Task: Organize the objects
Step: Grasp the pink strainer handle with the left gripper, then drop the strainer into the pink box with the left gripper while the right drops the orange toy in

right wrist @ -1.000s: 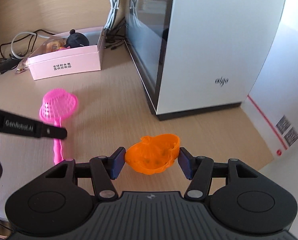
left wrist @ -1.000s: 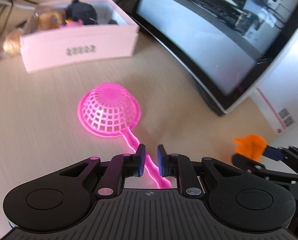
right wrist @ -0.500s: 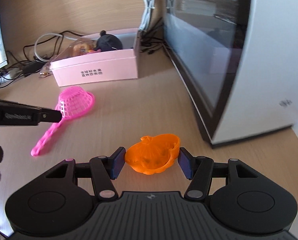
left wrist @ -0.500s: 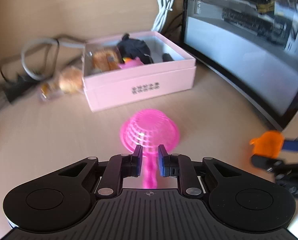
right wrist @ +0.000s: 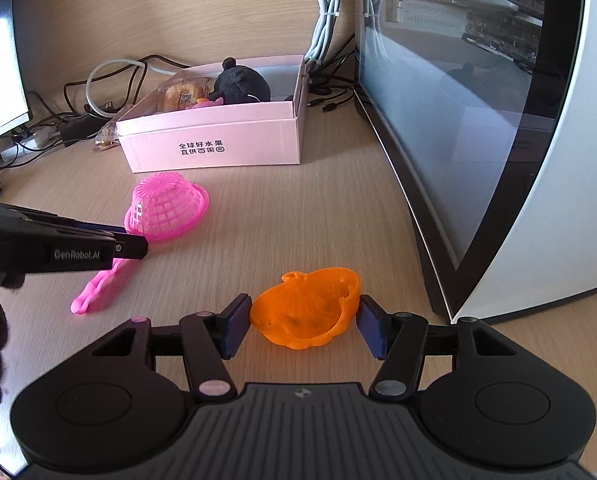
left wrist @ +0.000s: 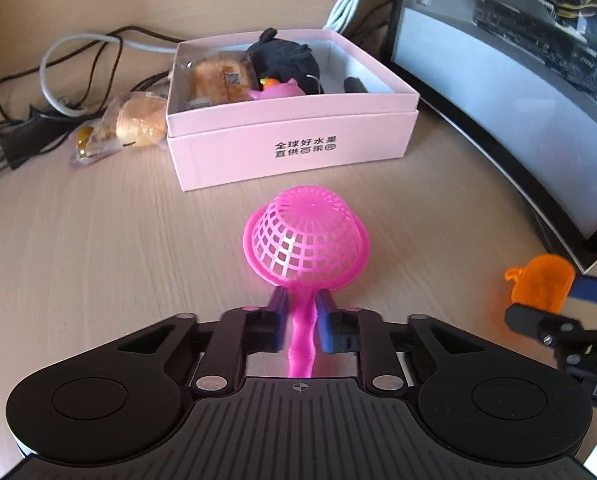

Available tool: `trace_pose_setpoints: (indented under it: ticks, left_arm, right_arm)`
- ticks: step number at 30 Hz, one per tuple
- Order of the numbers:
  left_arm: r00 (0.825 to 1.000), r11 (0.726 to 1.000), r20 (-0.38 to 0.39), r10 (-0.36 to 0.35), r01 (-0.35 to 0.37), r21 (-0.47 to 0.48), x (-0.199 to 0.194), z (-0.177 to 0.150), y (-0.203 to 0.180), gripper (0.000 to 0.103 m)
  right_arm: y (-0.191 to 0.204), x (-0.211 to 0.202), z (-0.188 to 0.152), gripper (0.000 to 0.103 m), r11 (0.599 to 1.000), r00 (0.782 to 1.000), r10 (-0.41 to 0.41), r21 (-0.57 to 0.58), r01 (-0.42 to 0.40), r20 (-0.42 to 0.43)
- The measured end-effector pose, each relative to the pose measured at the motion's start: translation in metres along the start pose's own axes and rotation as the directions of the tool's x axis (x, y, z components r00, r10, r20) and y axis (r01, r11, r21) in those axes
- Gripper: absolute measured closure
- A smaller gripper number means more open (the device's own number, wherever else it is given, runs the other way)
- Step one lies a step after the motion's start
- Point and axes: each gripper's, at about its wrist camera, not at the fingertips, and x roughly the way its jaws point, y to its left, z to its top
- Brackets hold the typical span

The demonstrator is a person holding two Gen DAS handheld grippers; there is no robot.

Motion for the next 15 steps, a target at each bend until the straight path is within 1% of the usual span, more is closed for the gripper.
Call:
trace_pose_setpoints:
  ticks: [4,6,8,11,15]
  left_arm:
    - [0.999,0.998,-0.021,-0.05,0.051,0.043,-0.008,-0.004,0.0,0.088]
    - [0.998,0.995,-0.014,-0.068,0.068,0.069,-0.017,-0.009,-0.001,0.088]
    - [0.995,0.993,-0.006,-0.097,0.097,0.071,-0.03,-0.011,0.002,0.088]
    - [0.99,0.988,0.031,-0.14,0.138,0.064,-0.055,-0.006,0.01,0.088]
    - [0.979,0.985,0.114,-0.168,0.162,0.06,-0.085,0.013,0.02,0.088]
  right_arm:
    - [0.004,-0.006,0.003,0.045,1.0,1.0,-0.013,-0.02,0.013,0.01]
    - [0.006,-0.012,0.006,0.045,0.999,1.0,-0.017,-0.031,0.018,0.023]
    - [0.009,-0.019,0.009,0.045,0.998,0.999,-0.023,-0.05,0.025,0.038]
    - [0.013,-0.027,0.014,0.045,0.997,0.998,-0.029,-0.075,0.033,0.057]
    - [0.021,-0.039,0.019,0.045,0.995,0.997,-0.022,-0.099,0.029,0.073]
